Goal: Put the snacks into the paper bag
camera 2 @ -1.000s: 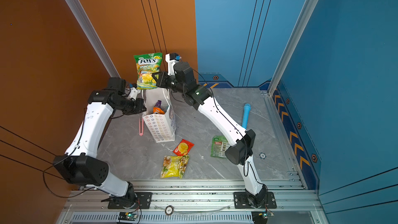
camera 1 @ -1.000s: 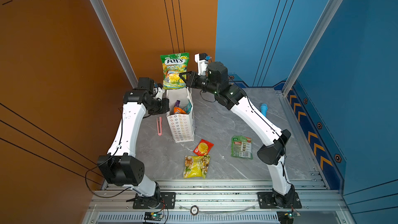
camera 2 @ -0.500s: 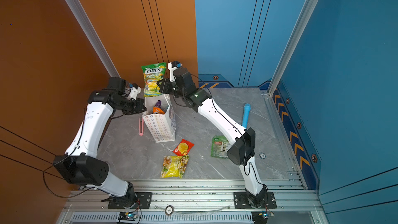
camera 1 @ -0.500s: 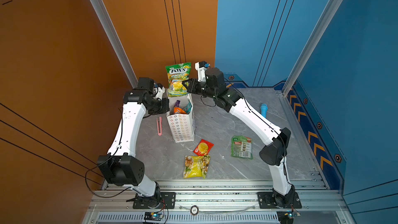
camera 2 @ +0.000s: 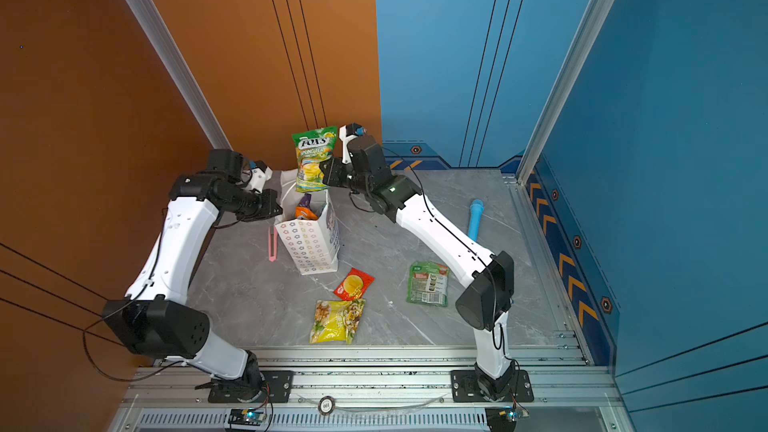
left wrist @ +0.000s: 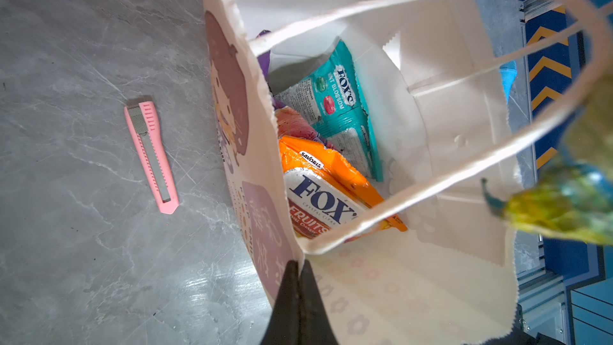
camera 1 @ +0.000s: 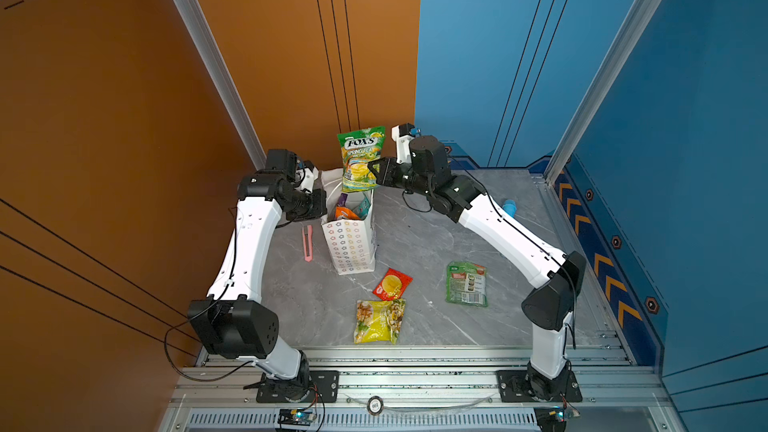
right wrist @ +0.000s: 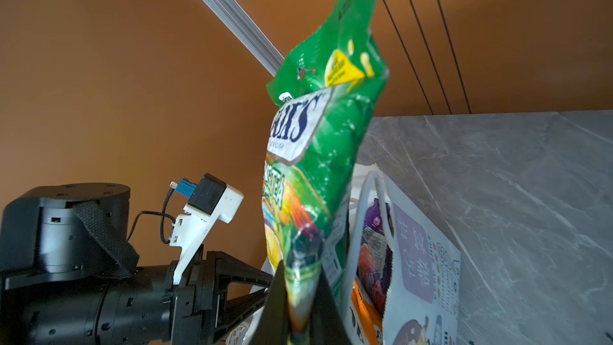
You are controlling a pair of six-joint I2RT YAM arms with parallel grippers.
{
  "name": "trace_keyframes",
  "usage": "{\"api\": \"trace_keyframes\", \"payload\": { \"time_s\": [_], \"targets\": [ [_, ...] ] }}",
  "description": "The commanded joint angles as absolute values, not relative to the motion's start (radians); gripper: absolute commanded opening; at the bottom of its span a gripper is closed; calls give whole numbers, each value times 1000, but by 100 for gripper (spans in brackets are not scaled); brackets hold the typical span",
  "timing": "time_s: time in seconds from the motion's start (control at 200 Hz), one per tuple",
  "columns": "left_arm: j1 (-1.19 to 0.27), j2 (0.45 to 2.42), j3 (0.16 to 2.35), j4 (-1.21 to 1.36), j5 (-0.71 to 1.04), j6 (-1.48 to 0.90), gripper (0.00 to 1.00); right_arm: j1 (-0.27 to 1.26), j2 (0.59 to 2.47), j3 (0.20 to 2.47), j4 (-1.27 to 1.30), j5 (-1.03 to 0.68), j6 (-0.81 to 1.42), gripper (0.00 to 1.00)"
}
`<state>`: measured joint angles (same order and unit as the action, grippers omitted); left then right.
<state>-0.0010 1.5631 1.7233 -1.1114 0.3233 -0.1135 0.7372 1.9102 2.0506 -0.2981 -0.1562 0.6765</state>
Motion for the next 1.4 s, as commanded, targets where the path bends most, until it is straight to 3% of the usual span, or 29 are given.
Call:
{"api": "trace_keyframes", "payload": {
  "time_s": [0.0,0.37,1.396],
  "targets": [
    [0,1539,1741,-1100,355,-108,0,721,1837,2026,-243,-114,644,0],
    [-2,1536,1741,-1101,354,-109,0,741,1840,1972,-271,-111,643,0],
    [-3,1538,1743,-1101,360,-109,0,827,2120,2198,-341,-195,737,0]
  ]
}}
